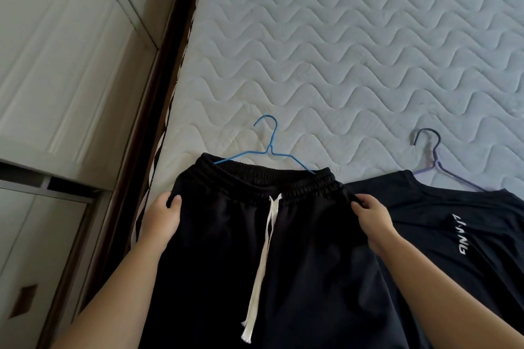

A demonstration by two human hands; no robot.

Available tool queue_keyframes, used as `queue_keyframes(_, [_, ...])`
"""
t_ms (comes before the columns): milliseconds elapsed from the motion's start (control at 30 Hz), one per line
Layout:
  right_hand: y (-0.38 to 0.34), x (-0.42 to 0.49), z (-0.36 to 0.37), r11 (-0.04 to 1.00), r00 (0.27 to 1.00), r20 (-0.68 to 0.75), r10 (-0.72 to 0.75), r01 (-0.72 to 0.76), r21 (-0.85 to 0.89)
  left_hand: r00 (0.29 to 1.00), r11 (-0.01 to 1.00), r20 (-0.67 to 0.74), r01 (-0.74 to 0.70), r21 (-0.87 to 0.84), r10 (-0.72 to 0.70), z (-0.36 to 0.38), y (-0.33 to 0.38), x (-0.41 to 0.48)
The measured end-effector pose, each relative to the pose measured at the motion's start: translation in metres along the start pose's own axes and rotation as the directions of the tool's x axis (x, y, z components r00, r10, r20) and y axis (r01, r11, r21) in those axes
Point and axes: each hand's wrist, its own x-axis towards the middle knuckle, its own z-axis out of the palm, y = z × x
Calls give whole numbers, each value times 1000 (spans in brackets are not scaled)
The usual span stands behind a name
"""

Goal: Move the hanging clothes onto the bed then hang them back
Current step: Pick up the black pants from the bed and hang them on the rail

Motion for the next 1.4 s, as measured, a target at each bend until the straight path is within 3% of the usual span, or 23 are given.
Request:
queue_keyframes(367, [-17, -71, -50, 974, 981, 93, -167, 150, 167, 998, 900, -65, -37, -435, 10, -43, 8, -83])
queue_keyframes(633, [20, -172, -106, 965, 992, 1, -123, 119, 236, 991, 919, 20, -113, -376, 130, -74, -17, -191])
queue_keyframes(833, [71, -262, -153, 978, 996, 21, -81, 76, 193, 995, 916, 38, -73, -394, 96, -92, -44, -281])
queue_keyframes(933, [93, -296, -169, 993, 996, 37, -83, 79, 89, 995, 970, -19, -104, -222, 102, -94, -67, -319])
queue_keyframes(1033, [113, -322, -176, 969, 988, 83, -131, 145, -202, 993, 994, -45, -110, -28, 109, -96, -93, -356])
queue_keyframes(1167, [138, -368, -199, 893, 964, 257, -64, 170, -416, 1000, 989, -10, 3, 149, -2, -104, -158, -428])
queue_keyframes(1267, [152, -378, -202, 850, 948, 313, -59, 212, -482, 999, 984, -4, 44, 172, -44, -108, -189, -454])
queue_keyframes(1400, [177, -402, -208, 783, 914, 405, -25, 270, -560, 992, 991, -24, 122, 51, -121, -111, -227, -520])
